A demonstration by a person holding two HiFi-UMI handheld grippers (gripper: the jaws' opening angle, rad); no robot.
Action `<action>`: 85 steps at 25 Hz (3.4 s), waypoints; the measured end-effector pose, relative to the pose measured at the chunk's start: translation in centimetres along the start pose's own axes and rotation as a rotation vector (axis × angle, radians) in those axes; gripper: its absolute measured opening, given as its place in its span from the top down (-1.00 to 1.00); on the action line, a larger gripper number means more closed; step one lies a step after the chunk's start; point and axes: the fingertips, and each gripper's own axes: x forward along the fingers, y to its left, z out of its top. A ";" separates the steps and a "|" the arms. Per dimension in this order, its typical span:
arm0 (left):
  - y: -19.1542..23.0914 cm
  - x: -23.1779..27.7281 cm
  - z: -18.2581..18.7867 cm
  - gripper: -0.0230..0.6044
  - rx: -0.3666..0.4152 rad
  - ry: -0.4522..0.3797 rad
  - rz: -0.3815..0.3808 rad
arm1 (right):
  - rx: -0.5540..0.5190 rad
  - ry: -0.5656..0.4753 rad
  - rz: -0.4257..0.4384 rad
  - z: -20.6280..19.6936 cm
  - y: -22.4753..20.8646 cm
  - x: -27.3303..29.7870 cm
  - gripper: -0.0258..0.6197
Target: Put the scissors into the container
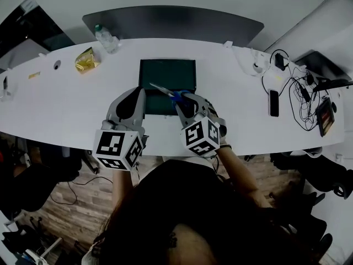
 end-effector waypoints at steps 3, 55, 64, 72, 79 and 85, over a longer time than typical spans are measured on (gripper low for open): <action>0.3 0.7 0.1 0.89 -0.003 0.001 0.011 | -0.024 0.019 0.025 -0.7 0.0 0.9 0.63; 8.0 4.8 -4.0 0.89 -0.120 0.080 0.189 | -0.237 0.416 0.328 -11.0 5.0 14.0 0.63; 8.5 5.2 -4.5 0.89 -0.126 0.092 0.199 | -0.241 0.468 0.382 -11.4 6.0 14.5 0.63; 8.8 5.2 -5.0 0.89 -0.131 0.102 0.196 | -0.234 0.481 0.395 -11.5 6.2 14.7 0.63; 8.9 5.3 -4.8 0.89 -0.129 0.099 0.190 | -0.234 0.481 0.401 -11.5 6.2 14.6 0.63; 8.9 5.1 -4.8 0.89 -0.125 0.101 0.191 | -0.231 0.480 0.407 -11.5 6.3 14.4 0.57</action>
